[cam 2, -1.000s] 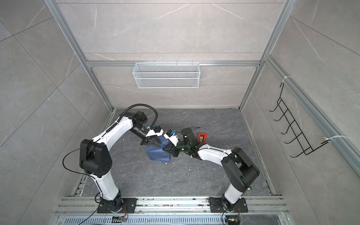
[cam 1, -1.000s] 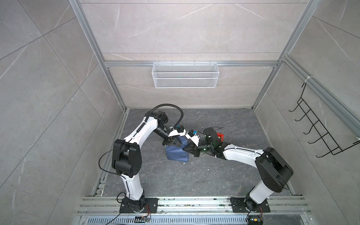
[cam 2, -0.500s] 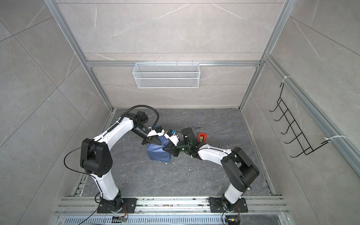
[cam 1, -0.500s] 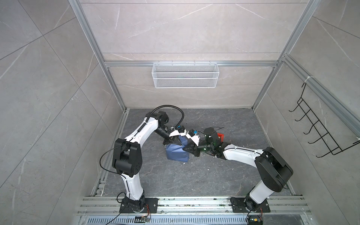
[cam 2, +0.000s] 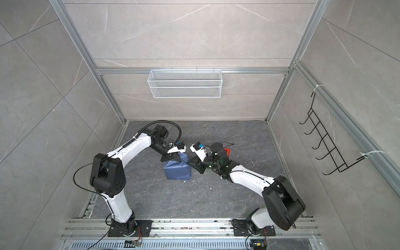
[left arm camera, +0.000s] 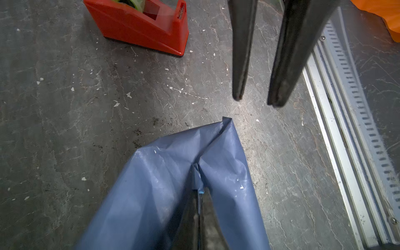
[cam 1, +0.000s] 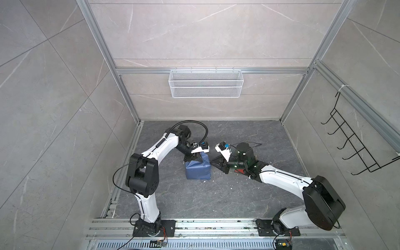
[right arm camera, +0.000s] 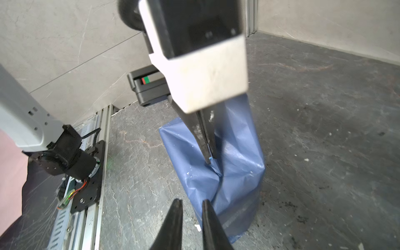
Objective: Wrap a gift box in wrapping paper
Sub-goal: Fold the seventh fold of the wrapping paper on the gift box.
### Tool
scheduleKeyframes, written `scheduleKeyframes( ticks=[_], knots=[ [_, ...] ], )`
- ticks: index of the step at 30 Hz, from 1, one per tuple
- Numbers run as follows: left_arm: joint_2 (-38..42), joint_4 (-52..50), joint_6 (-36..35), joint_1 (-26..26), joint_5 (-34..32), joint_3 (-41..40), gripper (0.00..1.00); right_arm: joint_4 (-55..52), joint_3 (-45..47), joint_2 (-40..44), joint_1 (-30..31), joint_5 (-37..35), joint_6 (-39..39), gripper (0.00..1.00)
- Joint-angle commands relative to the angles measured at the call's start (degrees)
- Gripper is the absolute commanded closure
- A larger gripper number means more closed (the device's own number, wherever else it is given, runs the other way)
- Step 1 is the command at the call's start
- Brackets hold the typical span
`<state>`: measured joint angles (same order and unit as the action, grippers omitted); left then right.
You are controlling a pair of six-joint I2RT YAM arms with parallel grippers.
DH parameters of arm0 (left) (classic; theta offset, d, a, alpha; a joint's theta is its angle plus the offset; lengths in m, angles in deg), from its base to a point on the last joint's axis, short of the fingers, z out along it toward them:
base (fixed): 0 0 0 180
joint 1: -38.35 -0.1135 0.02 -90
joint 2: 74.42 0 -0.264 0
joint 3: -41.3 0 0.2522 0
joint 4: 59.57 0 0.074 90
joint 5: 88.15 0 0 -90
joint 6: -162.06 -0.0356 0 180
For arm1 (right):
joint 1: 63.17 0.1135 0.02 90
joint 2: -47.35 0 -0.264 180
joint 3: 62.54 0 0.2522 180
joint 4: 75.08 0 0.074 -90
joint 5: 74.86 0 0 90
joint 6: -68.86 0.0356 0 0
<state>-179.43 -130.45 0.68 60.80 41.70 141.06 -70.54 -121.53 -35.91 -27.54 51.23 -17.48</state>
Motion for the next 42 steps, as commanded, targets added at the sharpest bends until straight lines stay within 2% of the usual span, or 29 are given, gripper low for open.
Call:
scheduleKeyframes(
  ticks=[1, 15, 20, 25, 29, 33, 38, 42],
  knots=[
    [1.5, 3.0, 2.3, 0.7, -4.7, -2.1, 1.0, 5.3, 0.1, -2.1, -0.1, -0.2, 3.6, 0.81],
    [4.3, 6.1, 2.2, 1.6, -8.0, -7.1, 1.0, 14.7, -4.5, -13.1, 1.0, 4.6, 11.5, 0.97],
    [4.5, 6.5, 3.4, 1.7, -7.7, -7.2, 1.0, 10.1, -5.7, -15.5, 1.5, 3.0, 12.5, 1.0],
    [6.1, 8.6, 3.8, 1.7, -8.0, -8.6, 1.0, -1.4, -7.0, -15.9, 2.9, 0.3, 6.6, 1.0],
    [7.9, 9.2, 6.3, 2.0, -6.0, -7.9, 0.93, -4.4, -5.2, -15.4, 3.4, -1.6, 6.0, 1.0],
    [10.5, 9.3, 8.8, 2.7, -5.7, -7.1, 0.79, -9.2, -6.4, -15.7, 3.6, -3.1, 4.6, 1.0],
    [15.2, 2.2, 10.2, 2.7, -5.2, -2.3, 0.65, -10.7, -6.9, -15.3, 3.8, -4.2, 3.7, 1.0],
    [18.8, -3.0, 14.4, 2.7, -3.9, 0.3, 0.62, -11.1, -7.5, -16.0, 3.8, -4.7, 4.2, 1.0]
  ],
)
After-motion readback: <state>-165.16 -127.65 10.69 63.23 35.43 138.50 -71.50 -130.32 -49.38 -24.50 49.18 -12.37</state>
